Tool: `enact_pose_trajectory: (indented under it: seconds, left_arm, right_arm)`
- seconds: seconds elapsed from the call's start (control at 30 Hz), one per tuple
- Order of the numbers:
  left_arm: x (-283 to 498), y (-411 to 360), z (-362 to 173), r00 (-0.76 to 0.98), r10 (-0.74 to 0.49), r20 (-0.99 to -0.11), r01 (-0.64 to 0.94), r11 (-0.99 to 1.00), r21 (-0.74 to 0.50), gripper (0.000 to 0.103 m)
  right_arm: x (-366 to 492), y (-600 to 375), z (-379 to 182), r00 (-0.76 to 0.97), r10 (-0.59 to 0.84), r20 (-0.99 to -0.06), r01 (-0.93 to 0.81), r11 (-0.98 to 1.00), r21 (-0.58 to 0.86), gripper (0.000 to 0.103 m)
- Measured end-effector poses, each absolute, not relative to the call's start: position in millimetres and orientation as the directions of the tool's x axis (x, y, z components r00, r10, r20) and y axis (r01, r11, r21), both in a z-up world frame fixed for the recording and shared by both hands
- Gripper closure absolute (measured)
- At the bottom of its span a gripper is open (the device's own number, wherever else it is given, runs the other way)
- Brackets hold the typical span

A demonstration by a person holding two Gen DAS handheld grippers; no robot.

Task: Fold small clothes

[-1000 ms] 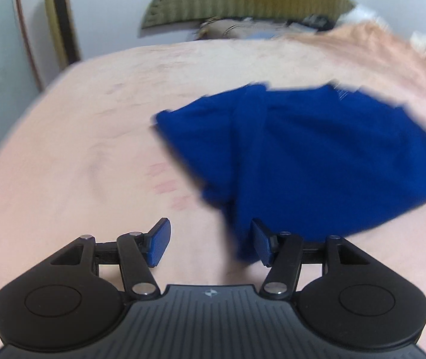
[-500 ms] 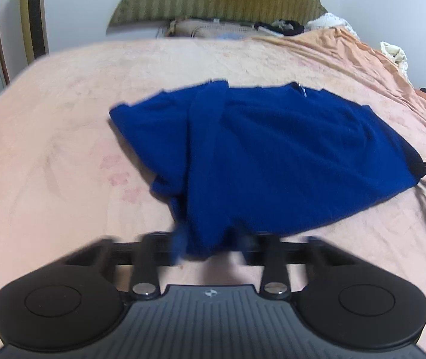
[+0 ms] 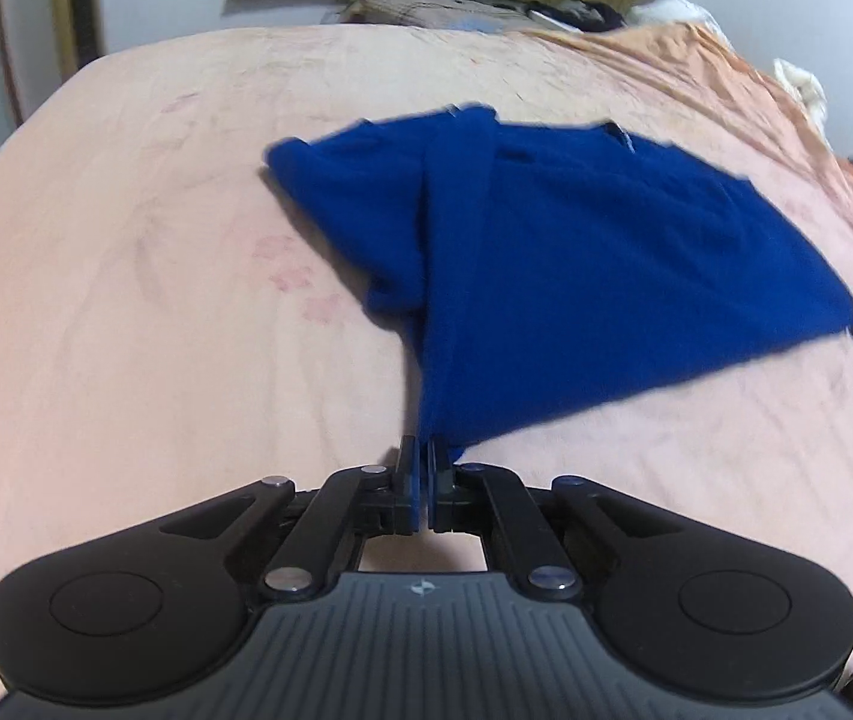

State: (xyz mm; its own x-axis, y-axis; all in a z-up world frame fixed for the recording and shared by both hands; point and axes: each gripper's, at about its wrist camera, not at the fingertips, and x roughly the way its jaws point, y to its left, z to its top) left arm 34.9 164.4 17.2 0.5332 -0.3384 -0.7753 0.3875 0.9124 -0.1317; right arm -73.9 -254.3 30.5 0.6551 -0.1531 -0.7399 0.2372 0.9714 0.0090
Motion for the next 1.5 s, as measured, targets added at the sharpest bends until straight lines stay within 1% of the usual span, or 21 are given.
enact_pose_trajectory:
  seconds: [0.07,0.1,0.13,0.2,0.3,0.43,0.5,0.6,0.67,0.73,0.8,0.87,0.93,1.0,1.1,1.17,1.2,1.27,1.37,1.43,1.5]
  left_arm:
    - [38.6,168.3,34.1,0.586,-0.323,-0.743,0.361,0.925,-0.117,0.1]
    - [42.2,166.7,43.7,0.603,-0.329,-0.726,0.362,0.925,-0.119,0.1]
    - [48.3,161.5,53.3,0.615,-0.348,-0.707,0.375,0.918,-0.126,0.099]
    - [62.1,143.5,65.9,0.634,-0.373,-0.677,0.402,0.907,-0.124,0.097]
    - [88.3,101.2,69.6,0.605,-0.444,-0.661,0.478,0.867,-0.144,0.093]
    - [124.8,40.3,46.3,0.558,-0.471,-0.683,0.552,0.826,-0.119,0.093]
    - [140.6,24.0,32.1,0.555,-0.455,-0.696,0.552,0.828,-0.101,0.093]
    - [167.8,24.7,16.3,0.607,-0.359,-0.709,0.471,0.881,-0.044,0.093]
    - [186.6,46.9,12.8,0.648,-0.312,-0.695,0.383,0.922,-0.057,0.093]
    - [203.9,78.4,13.8,0.666,-0.274,-0.693,0.272,0.955,-0.116,0.093]
    - [208.3,102.4,20.1,0.689,-0.236,-0.685,0.179,0.972,-0.154,0.093]
    - [204.6,114.7,29.5,0.711,-0.211,-0.671,0.146,0.977,-0.153,0.093]
    - [193.4,116.8,37.8,0.713,-0.236,-0.66,0.156,0.972,-0.178,0.093]
    - [180.0,112.9,40.3,0.695,-0.297,-0.655,0.205,0.955,-0.215,0.093]
    - [158.1,95.7,33.2,0.644,-0.332,-0.689,0.293,0.939,-0.178,0.092]
    - [142.6,86.6,19.4,0.622,-0.3,-0.723,0.325,0.939,-0.11,0.092]
    - [135.0,85.2,13.4,0.621,-0.275,-0.734,0.324,0.943,-0.08,0.092]
    - [119.0,86.7,10.9,0.638,-0.25,-0.728,0.317,0.947,-0.047,0.092]
    - [105.5,91.7,16.5,0.64,-0.261,-0.723,0.313,0.948,-0.065,0.091]
    - [100.4,91.9,15.3,0.635,-0.256,-0.728,0.305,0.95,-0.069,0.082]
    - [94.0,92.0,15.3,0.644,-0.251,-0.723,0.298,0.952,-0.064,0.079]
  right_arm:
    - [-75.0,-261.6,42.7,0.699,-0.157,-0.697,0.271,0.961,0.055,0.092]
    - [-72.8,-264.0,51.8,0.727,-0.156,-0.669,0.278,0.957,0.08,0.08]
    - [-66.8,-264.3,60.8,0.751,-0.152,-0.643,0.274,0.957,0.094,0.08]
    - [-46.7,-258.6,73.3,0.785,-0.132,-0.605,0.235,0.967,0.094,0.077]
    - [-1.6,-240.3,76.8,0.815,-0.082,-0.573,0.15,0.986,0.073,0.06]
    - [68.2,-230.9,58.6,0.786,0.036,-0.618,0.085,0.983,0.165,0.059]
    - [98.1,-232.5,45.7,0.769,0.051,-0.637,0.091,0.978,0.188,0.059]
    - [126.1,-238.5,28.9,0.757,-0.003,-0.654,0.147,0.975,0.166,0.059]
    - [135.1,-248.6,20.8,0.75,-0.089,-0.655,0.218,0.969,0.119,0.058]
    - [134.5,-257.4,14.6,0.727,-0.207,-0.655,0.315,0.948,0.049,0.046]
    - [125.5,-263.2,19.0,0.739,-0.206,-0.642,0.333,0.939,0.081,0.044]
    - [112.2,-253.4,27.7,0.766,-0.208,-0.609,0.313,0.947,0.07,0.044]
    - [100.9,-233.2,36.8,0.796,-0.178,-0.579,0.247,0.968,0.042,0.041]
    - [93.9,-213.5,42.5,0.814,-0.103,-0.572,0.157,0.987,0.046,0.036]
    - [88.4,-185.0,39.5,0.799,0.009,-0.601,0.024,0.999,0.047,0.028]
    - [87.4,-168.6,30.9,0.771,0.0,-0.637,-0.015,1.0,-0.017,0.022]
    - [89.2,-163.3,23.7,0.75,-0.053,-0.66,0.001,0.997,-0.079,0.019]
    - [84.8,-157.8,21.5,0.734,-0.145,-0.663,0.072,0.988,-0.137,0.021]
    - [58.5,-149.5,42.2,0.792,-0.068,-0.607,0.05,0.998,-0.048,0.02]
    - [43.7,-134.5,47.6,0.812,-0.04,-0.582,0.01,0.998,-0.055,0.015]
    - [33.8,-116.3,46.1,0.814,-0.022,-0.58,-0.03,0.996,-0.081,0.013]
